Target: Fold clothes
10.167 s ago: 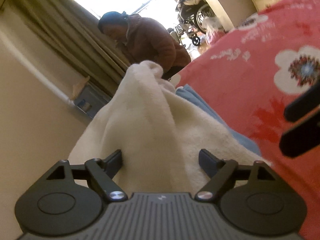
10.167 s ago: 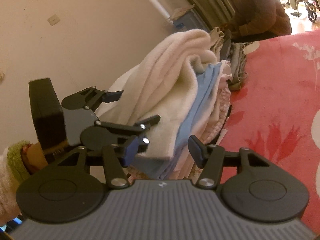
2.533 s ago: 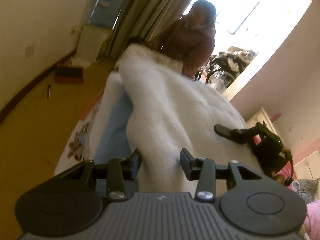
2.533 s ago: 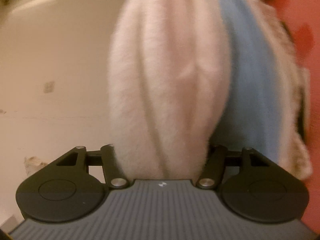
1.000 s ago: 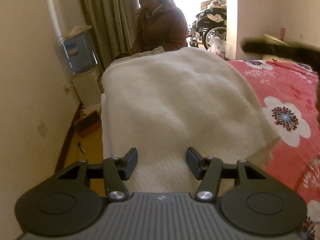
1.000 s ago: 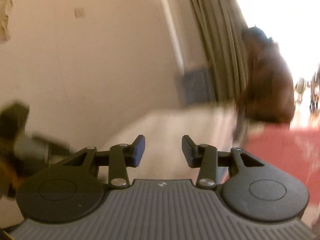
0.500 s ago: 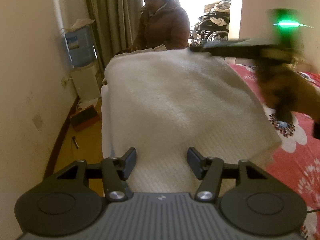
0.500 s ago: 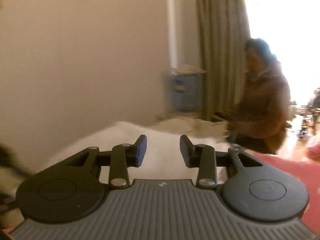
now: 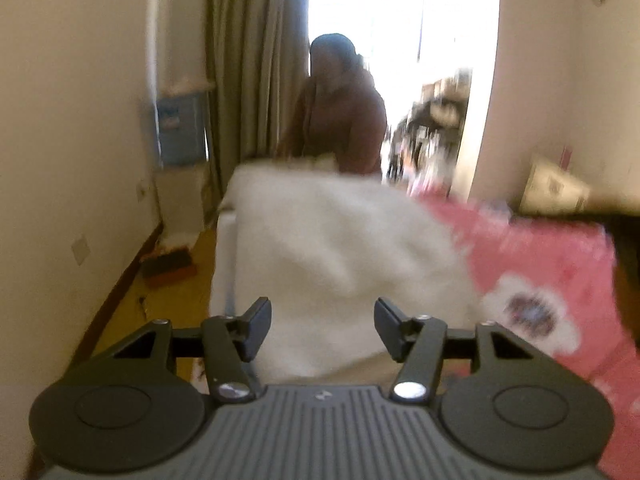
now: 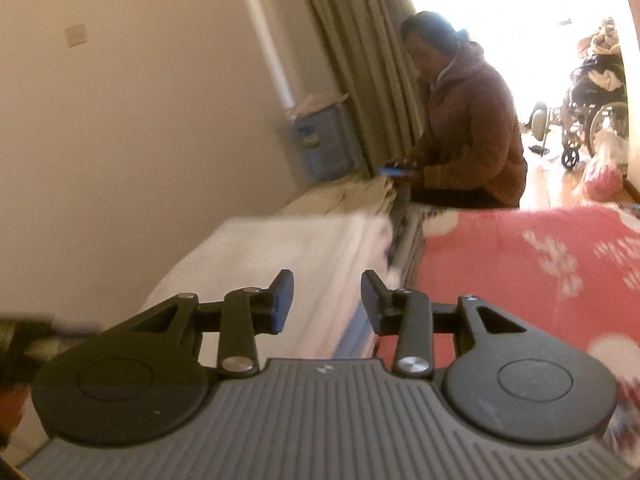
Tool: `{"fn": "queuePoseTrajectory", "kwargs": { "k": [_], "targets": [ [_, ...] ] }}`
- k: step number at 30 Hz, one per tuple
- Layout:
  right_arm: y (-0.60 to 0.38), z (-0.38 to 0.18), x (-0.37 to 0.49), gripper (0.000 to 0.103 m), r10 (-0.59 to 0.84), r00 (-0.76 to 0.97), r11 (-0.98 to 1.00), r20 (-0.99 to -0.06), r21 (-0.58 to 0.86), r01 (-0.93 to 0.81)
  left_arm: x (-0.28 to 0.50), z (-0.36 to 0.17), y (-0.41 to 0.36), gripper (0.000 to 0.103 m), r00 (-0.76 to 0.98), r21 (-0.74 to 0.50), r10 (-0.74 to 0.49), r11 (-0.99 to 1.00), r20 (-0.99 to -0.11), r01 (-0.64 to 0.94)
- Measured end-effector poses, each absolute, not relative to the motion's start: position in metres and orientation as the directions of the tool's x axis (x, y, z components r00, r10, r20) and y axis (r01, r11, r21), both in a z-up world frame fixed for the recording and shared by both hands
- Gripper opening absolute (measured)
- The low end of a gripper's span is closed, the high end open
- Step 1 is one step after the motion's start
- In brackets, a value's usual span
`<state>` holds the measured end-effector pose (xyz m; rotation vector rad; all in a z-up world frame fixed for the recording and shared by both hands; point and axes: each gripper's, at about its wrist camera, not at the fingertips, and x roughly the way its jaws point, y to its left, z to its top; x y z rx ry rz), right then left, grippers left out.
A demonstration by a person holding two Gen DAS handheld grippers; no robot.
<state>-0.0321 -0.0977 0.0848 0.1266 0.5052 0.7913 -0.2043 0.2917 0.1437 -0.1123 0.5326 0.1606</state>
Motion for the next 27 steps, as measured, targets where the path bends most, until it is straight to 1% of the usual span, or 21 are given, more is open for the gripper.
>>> {"fn": "queuePoseTrajectory", "kwargs": {
  "k": [3, 4, 5, 6, 8, 10, 11, 13, 15, 17, 19, 21, 23, 27],
  "targets": [
    [-0.119, 0.089, -0.086, 0.041, 0.709, 0.552, 0.687, -0.439, 0.253, -0.681, -0.251, 0.157, 0.256, 0.072, 0.881, -0.100, 0.138, 0.974, -0.453, -0.204],
    [-0.125, 0.091, -0.105, 0.046, 0.707, 0.543, 0.681, -0.454, 0.227, -0.697, -0.266, 0.160, 0.243, 0.078, 0.886, -0.111, 0.145, 0.970, -0.440, -0.214],
    [-0.130, 0.094, -0.125, 0.055, 0.702, 0.539, 0.675, -0.465, 0.194, -0.712, -0.281, 0.161, 0.229, 0.083, 0.888, -0.123, 0.153, 0.966, -0.433, -0.227],
    [-0.135, 0.096, -0.144, 0.060, 0.698, 0.537, 0.668, -0.474, 0.162, -0.726, -0.294, 0.162, 0.215, 0.085, 0.891, -0.134, 0.155, 0.964, -0.427, -0.232],
    [-0.145, 0.102, -0.178, 0.077, 0.690, 0.539, 0.655, -0.483, 0.100, -0.749, -0.317, 0.163, 0.191, 0.093, 0.892, -0.135, 0.173, 0.959, -0.417, -0.249],
    [-0.154, 0.110, -0.208, 0.084, 0.679, 0.551, 0.650, -0.486, 0.047, -0.759, -0.338, 0.165, 0.167, 0.099, 0.891, -0.123, 0.201, 0.954, -0.407, -0.272],
    [-0.157, 0.113, -0.219, 0.087, 0.671, 0.561, 0.654, -0.484, 0.030, -0.756, -0.348, 0.165, 0.157, 0.101, 0.888, -0.121, 0.216, 0.950, -0.405, -0.287],
    [-0.161, 0.120, -0.233, 0.089, 0.654, 0.591, 0.677, -0.473, 0.018, -0.735, -0.362, 0.164, 0.148, 0.103, 0.870, -0.138, 0.254, 0.931, -0.424, -0.339],
    [-0.165, 0.127, -0.246, 0.101, 0.635, 0.619, 0.700, -0.463, 0.006, -0.714, -0.376, 0.162, 0.138, 0.103, 0.848, -0.154, 0.290, 0.908, -0.443, -0.390],
    [-0.168, 0.130, -0.258, 0.102, 0.608, 0.648, 0.725, -0.459, -0.010, -0.688, -0.389, 0.160, 0.131, 0.103, 0.823, -0.169, 0.323, 0.881, -0.467, -0.441],
    [-0.167, 0.122, -0.263, 0.102, 0.553, 0.674, 0.764, -0.489, -0.025, -0.645, -0.394, 0.153, 0.133, 0.103, 0.787, -0.187, 0.340, 0.851, -0.515, -0.490],
    [-0.167, 0.114, -0.267, 0.102, 0.510, 0.686, 0.800, -0.518, -0.007, -0.600, -0.402, 0.143, 0.136, 0.103, 0.762, -0.212, 0.355, 0.819, -0.542, -0.532],
    [-0.166, 0.108, -0.270, 0.102, 0.493, 0.683, 0.814, -0.539, 0.009, -0.581, -0.406, 0.134, 0.135, 0.103, 0.735, -0.205, 0.374, 0.799, -0.566, -0.565],
    [-0.161, 0.115, -0.280, 0.102, 0.492, 0.698, 0.811, -0.520, -0.018, -0.585, -0.413, 0.122, 0.128, 0.103, 0.685, -0.170, 0.401, 0.778, -0.609, -0.605]
  ]
}}
